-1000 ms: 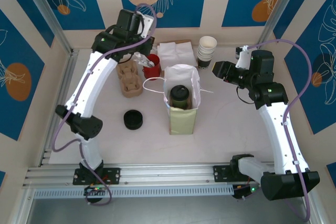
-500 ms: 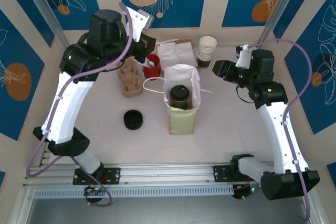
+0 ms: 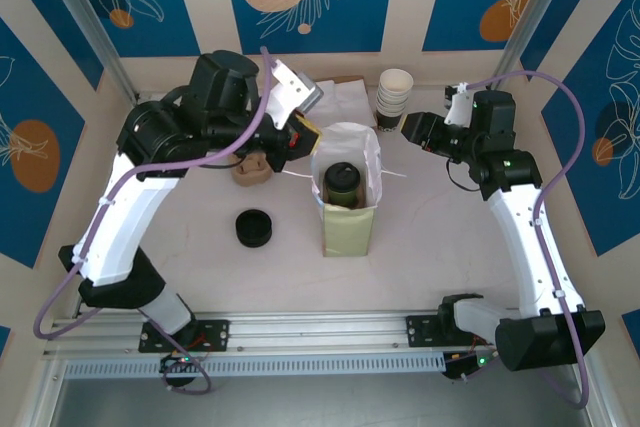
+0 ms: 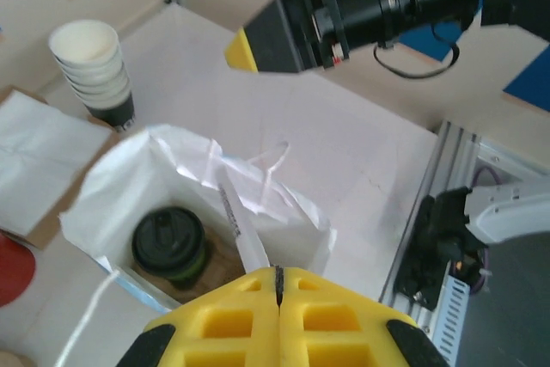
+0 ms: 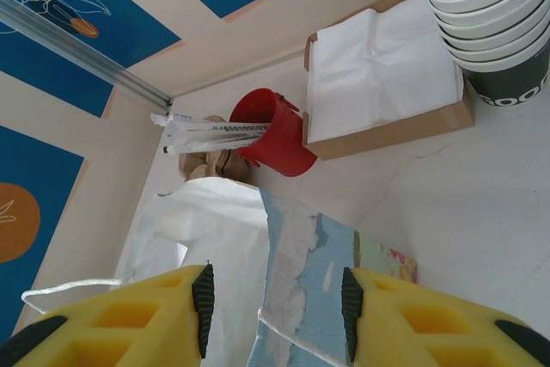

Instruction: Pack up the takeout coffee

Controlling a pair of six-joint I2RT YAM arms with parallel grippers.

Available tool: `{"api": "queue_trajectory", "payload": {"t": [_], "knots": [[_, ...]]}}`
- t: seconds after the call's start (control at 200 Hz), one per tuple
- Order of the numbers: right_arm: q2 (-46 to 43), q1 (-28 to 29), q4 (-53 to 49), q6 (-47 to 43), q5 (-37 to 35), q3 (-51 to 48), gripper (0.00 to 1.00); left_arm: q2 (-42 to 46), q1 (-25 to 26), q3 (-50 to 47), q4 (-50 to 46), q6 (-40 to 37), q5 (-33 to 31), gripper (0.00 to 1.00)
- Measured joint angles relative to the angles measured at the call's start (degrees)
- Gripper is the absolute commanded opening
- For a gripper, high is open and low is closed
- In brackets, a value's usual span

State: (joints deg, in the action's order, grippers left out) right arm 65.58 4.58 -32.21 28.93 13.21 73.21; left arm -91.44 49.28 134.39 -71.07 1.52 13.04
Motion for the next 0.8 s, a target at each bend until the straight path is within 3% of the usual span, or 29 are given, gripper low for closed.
{"api": "queue_trajectory", "payload": {"t": [0.18,0.415,0.455,0.51,0.55,0.8], "knots": [[0.00,0.00,0.39,0.00,0.35,-1.11,0.46,0.96,0.04,-4.87,-0.37,-0.22,3.10,0.05],[0.00,-0.37,0.50,0.00,0.33,-1.36,0.46,-1.25,0.04,-8.26,-1.31,-1.16,5.62,0.13],[0.00,-0.39,0.52,0.00,0.35,-1.40,0.46,-2.34,0.04,-8.35,-1.49,-1.16,5.75,0.17],[-0.09,-0.44,0.74,0.00,0.35,-1.77,0.46,-4.09,0.04,-8.39,-1.62,-1.22,5.97,0.35],[-0.11,-0.48,0.81,0.00,0.35,-2.10,0.46,-5.05,0.07,-8.55,-1.62,-1.01,6.08,0.40],[-0.09,-0.90,0.98,0.00,0.35,-2.86,0.46,-6.23,0.33,-11.74,-0.13,-0.11,1.66,0.49]]}}
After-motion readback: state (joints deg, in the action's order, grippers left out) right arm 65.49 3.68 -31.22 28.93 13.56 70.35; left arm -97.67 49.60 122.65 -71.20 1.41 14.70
